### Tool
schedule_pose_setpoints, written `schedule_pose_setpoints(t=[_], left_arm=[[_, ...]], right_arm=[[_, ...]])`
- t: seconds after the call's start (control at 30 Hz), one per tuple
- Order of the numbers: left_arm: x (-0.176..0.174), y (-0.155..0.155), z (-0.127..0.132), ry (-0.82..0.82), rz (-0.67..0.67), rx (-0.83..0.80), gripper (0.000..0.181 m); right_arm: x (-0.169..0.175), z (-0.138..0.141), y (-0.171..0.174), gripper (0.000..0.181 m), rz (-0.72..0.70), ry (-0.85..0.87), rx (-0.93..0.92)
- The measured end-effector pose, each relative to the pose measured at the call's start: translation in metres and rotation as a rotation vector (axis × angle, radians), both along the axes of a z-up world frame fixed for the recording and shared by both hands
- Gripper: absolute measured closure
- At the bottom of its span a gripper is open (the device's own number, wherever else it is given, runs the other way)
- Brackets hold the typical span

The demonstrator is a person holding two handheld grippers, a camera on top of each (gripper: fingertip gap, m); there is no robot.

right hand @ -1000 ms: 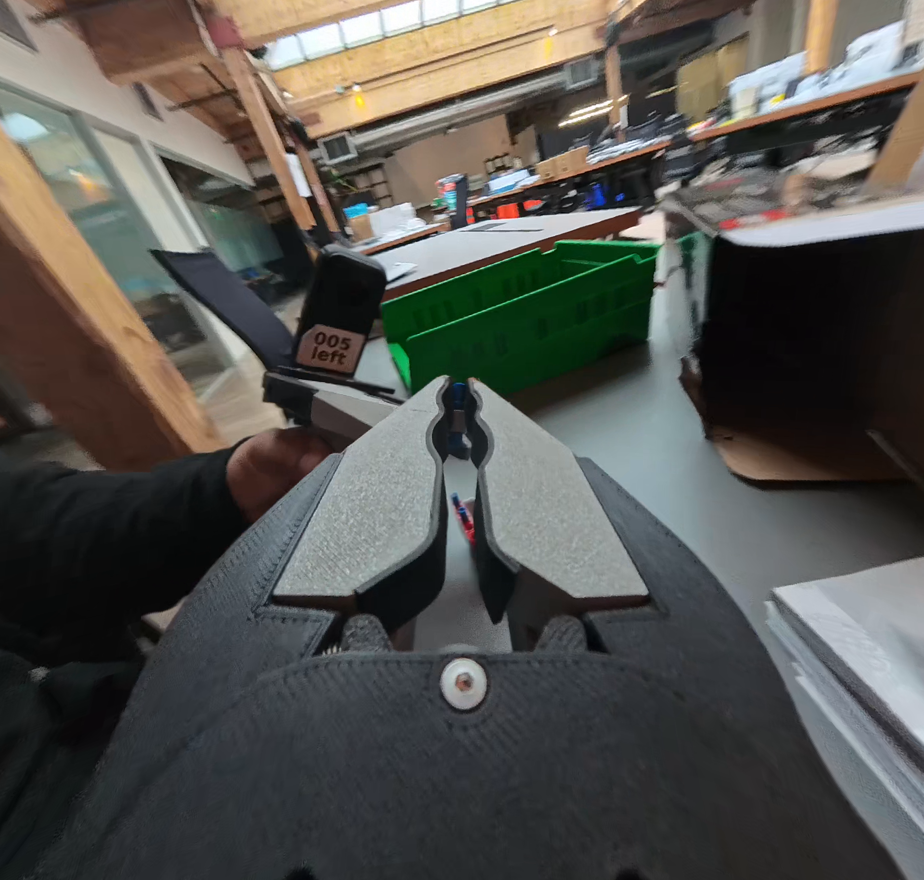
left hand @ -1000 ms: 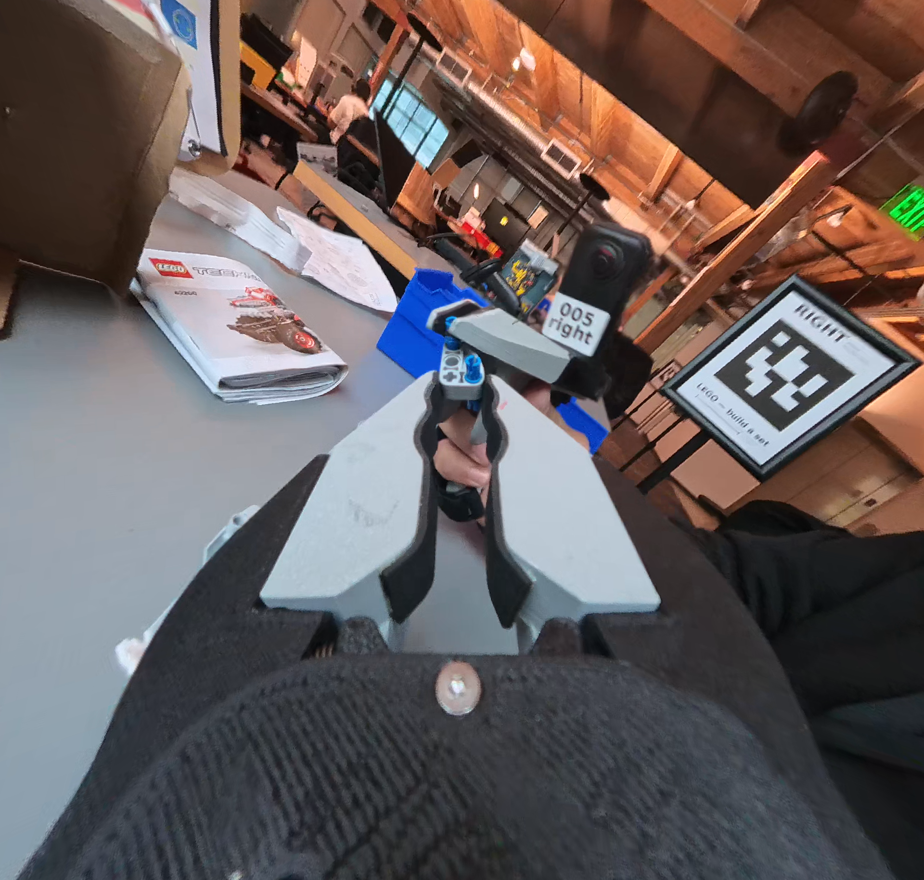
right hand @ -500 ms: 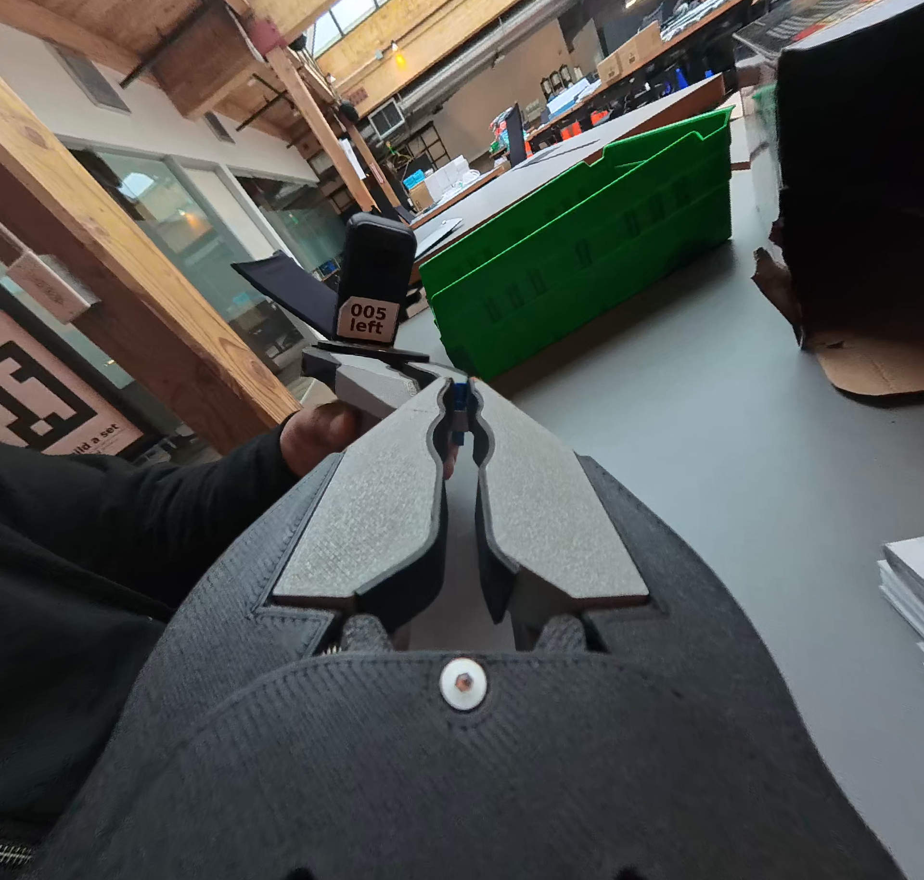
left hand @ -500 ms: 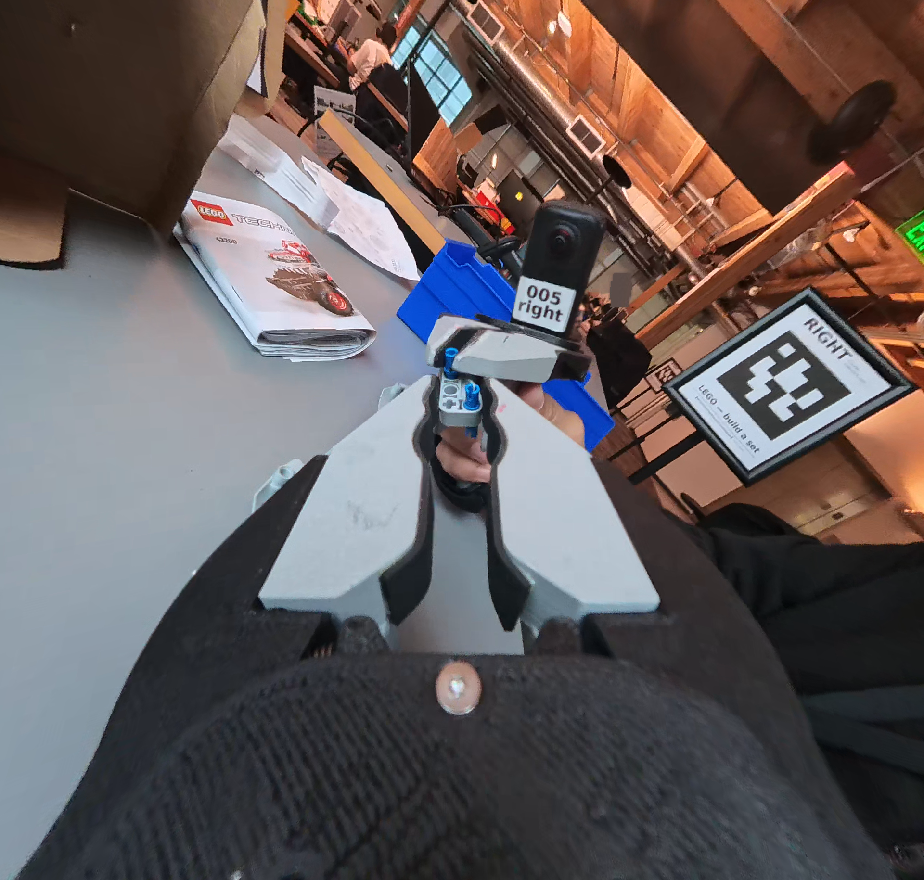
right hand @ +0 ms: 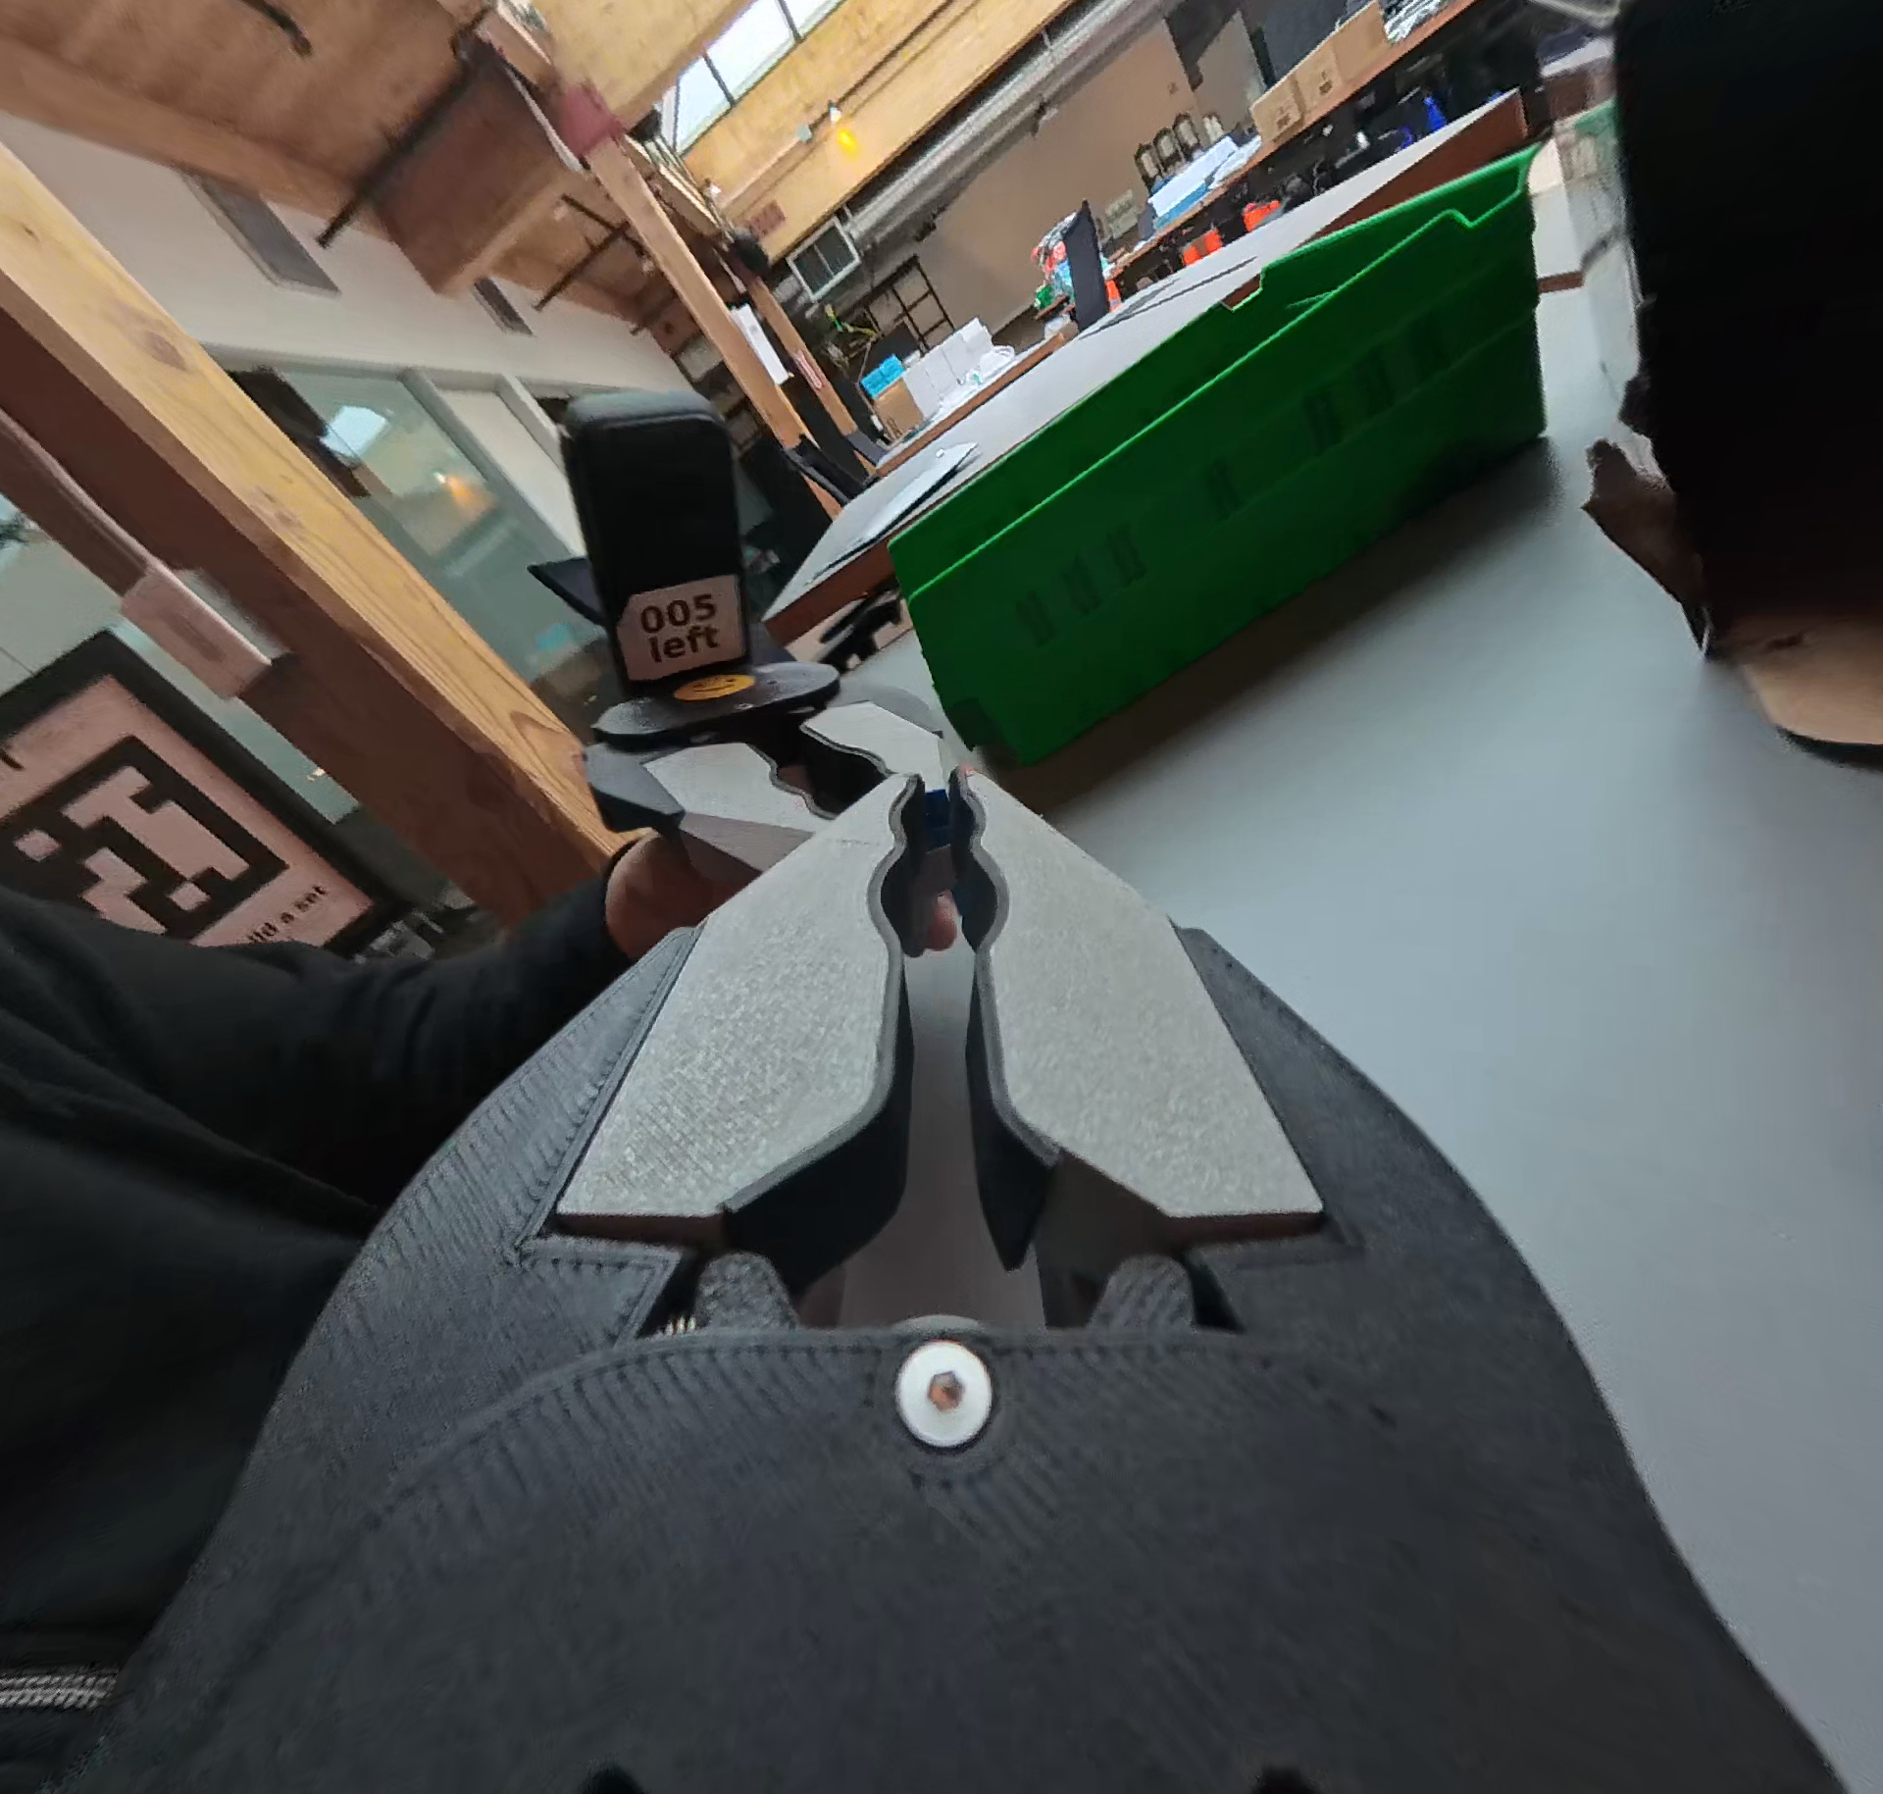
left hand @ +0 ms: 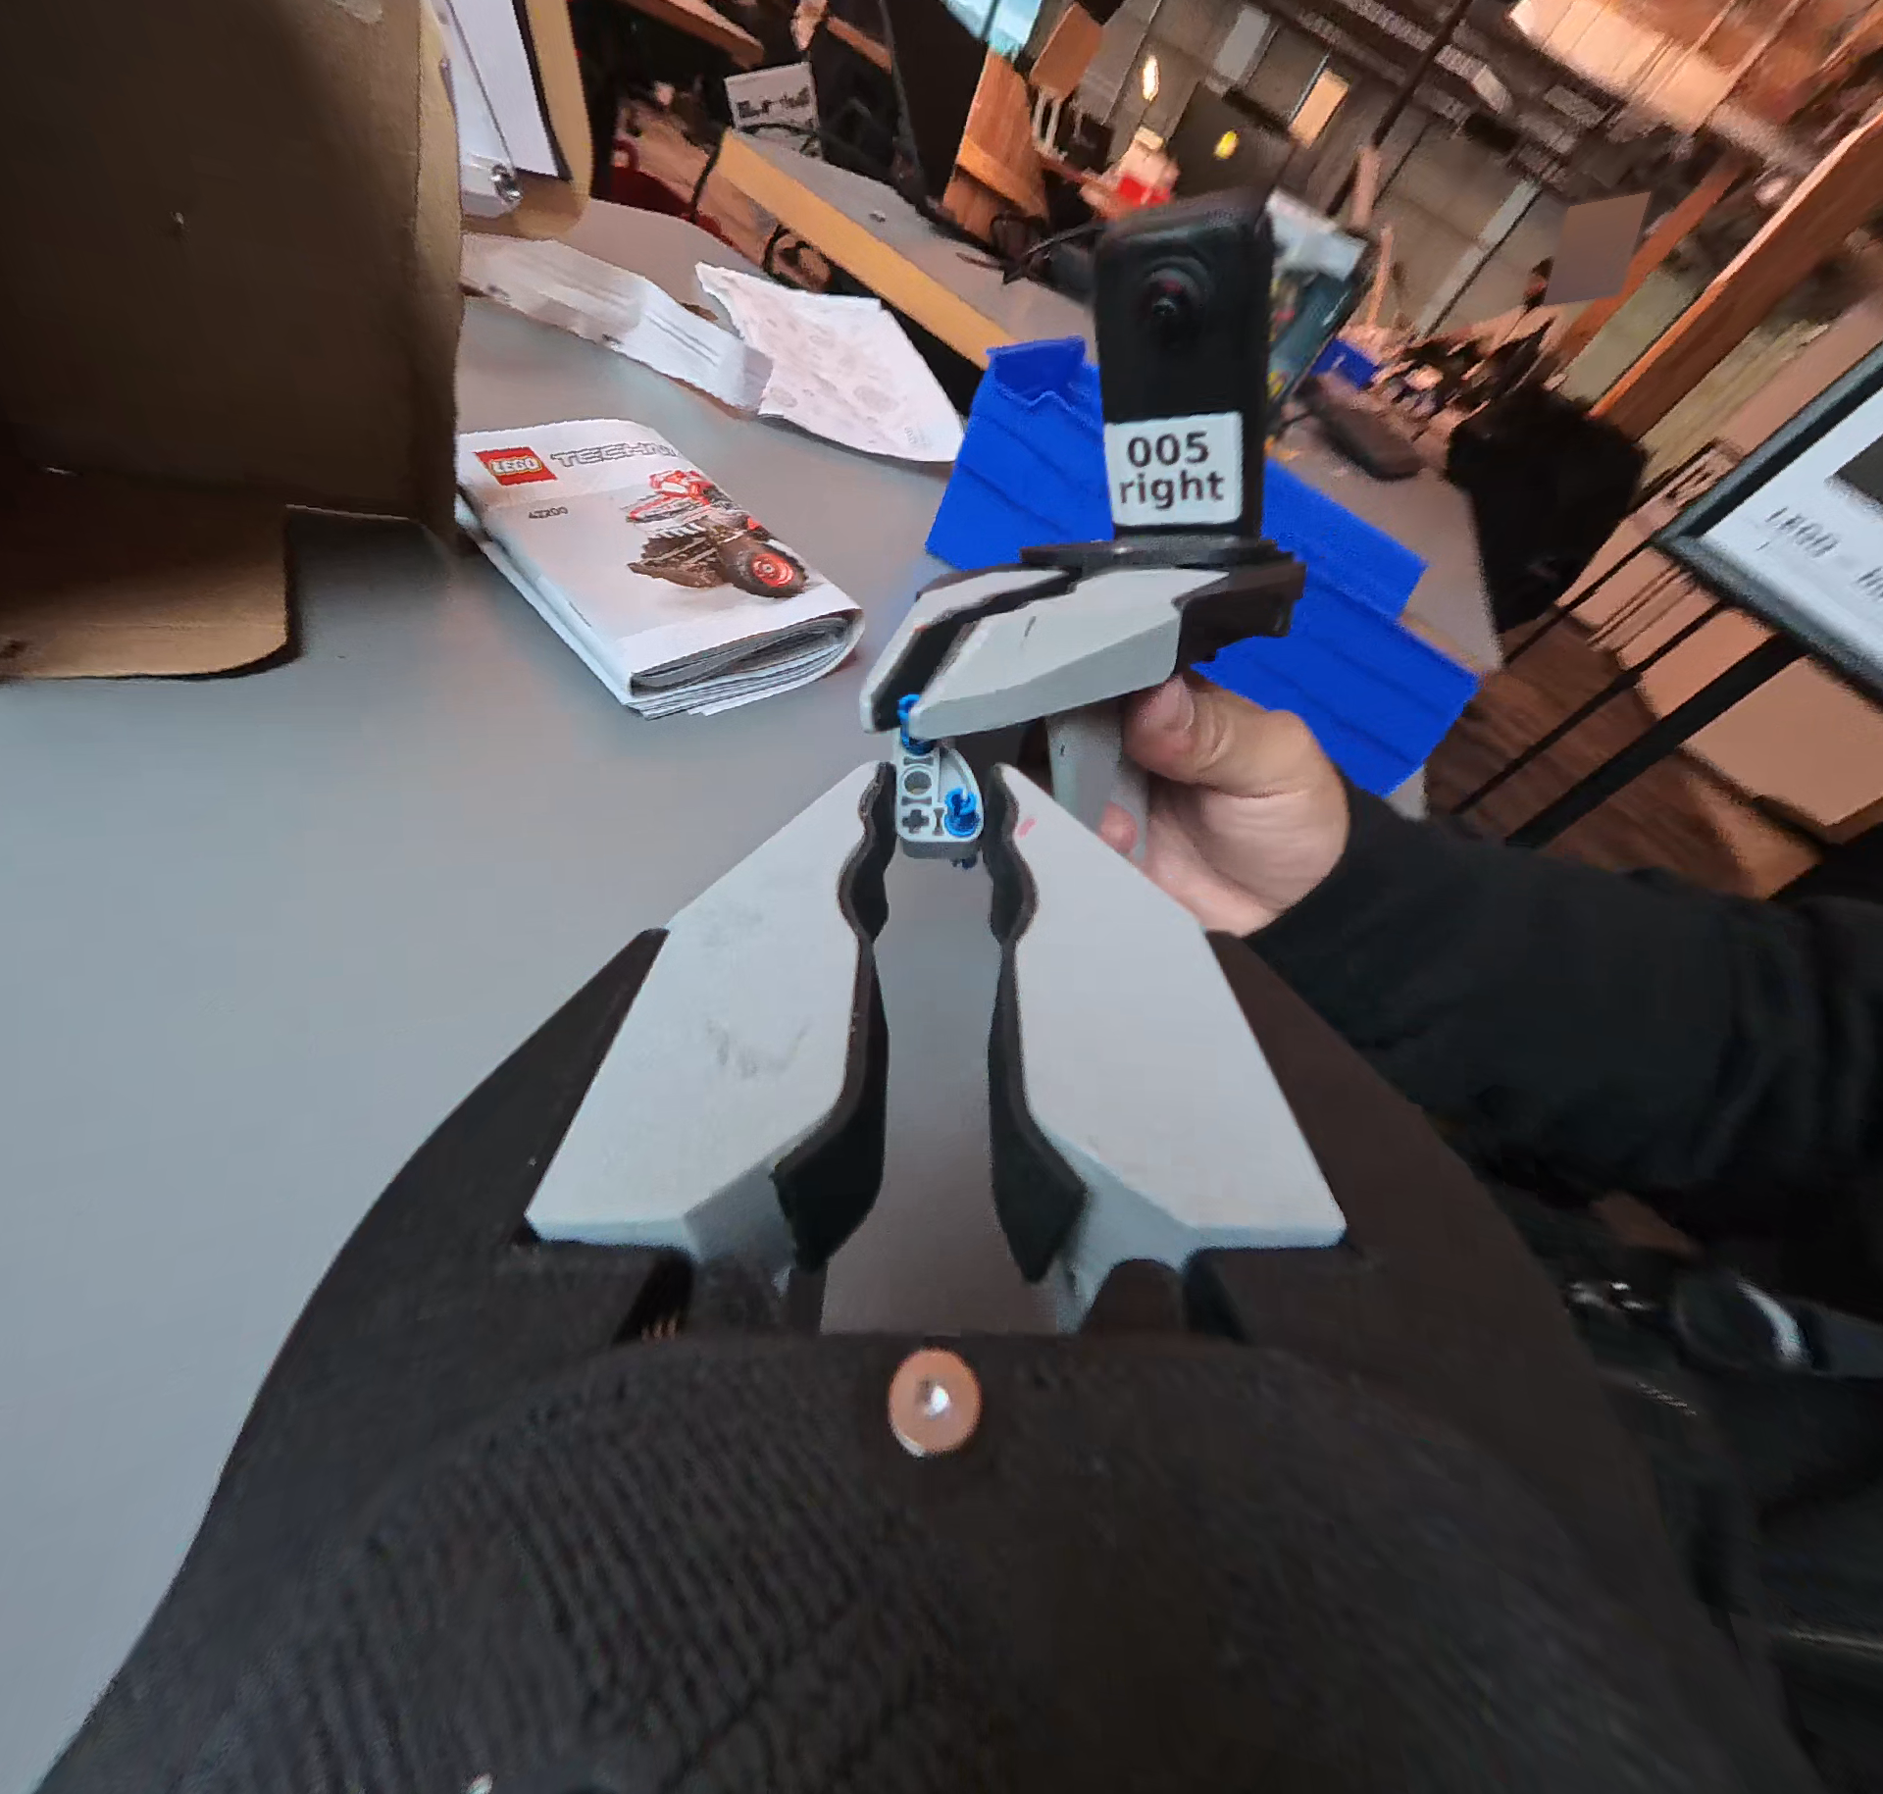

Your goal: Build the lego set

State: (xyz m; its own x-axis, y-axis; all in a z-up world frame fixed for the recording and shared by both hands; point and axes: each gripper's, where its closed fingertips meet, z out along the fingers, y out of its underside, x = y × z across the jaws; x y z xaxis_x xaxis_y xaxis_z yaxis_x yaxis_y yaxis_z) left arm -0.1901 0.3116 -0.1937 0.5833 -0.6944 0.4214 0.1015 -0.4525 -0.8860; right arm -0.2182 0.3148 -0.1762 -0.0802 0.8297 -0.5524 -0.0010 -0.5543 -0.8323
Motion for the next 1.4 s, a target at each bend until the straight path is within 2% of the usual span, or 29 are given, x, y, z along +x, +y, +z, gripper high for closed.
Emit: schedule_pose_setpoints(t=[0.1,0.27,0.3,0.33,0.43,0.53,0.63,0.7,0.73,0.8,0.97,1.2,1.4], left_arm=[[0.000,0.001,-0.001,0.026,0.013,0.022,0.166],[0.002,-0.006,0.018,-0.176,-0.061,-0.047,0.166],[0.001,-0.007,0.018,-0.188,-0.079,-0.061,0.166],[0.001,-0.010,0.020,-0.212,-0.110,-0.078,0.166],[0.001,-0.022,0.028,-0.278,-0.218,-0.135,0.167],[0.002,-0.039,0.032,-0.326,-0.353,-0.204,0.167],[0.005,-0.052,0.029,-0.317,-0.441,-0.238,0.167],[0.006,-0.057,0.037,-0.383,-0.488,-0.252,0.167],[0.007,-0.060,0.039,-0.404,-0.511,-0.262,0.166],[0.009,-0.063,0.035,-0.393,-0.530,-0.273,0.166],[0.016,-0.071,0.031,-0.412,-0.596,-0.318,0.166],[0.031,-0.073,0.012,-0.382,-0.610,-0.382,0.167],[0.052,-0.080,-0.015,-0.284,-0.627,-0.444,0.167]], right_arm=[[-0.003,0.002,0.000,0.181,-0.073,-0.064,0.182],[0.008,0.036,-0.001,0.181,-0.016,0.125,0.121],[0.014,0.041,-0.002,0.175,-0.005,0.131,0.153],[0.019,0.039,-0.004,0.176,0.012,0.091,0.198],[0.028,0.026,-0.013,0.164,0.049,-0.059,0.376],[0.032,0.025,-0.038,0.156,0.145,-0.108,0.547],[0.034,0.030,-0.064,0.161,0.162,-0.092,0.809],[0.034,0.024,-0.062,0.155,0.083,-0.154,0.965],[0.034,0.021,-0.063,0.167,0.067,-0.189,1.029],[0.033,0.021,-0.063,0.165,0.031,-0.238,1.119],[0.031,0.009,-0.071,0.164,0.073,-0.374,1.282],[0.047,-0.011,-0.071,0.171,-0.053,-0.556,1.611],[0.055,-0.035,-0.078,0.170,-0.009,-0.588,1.602]])
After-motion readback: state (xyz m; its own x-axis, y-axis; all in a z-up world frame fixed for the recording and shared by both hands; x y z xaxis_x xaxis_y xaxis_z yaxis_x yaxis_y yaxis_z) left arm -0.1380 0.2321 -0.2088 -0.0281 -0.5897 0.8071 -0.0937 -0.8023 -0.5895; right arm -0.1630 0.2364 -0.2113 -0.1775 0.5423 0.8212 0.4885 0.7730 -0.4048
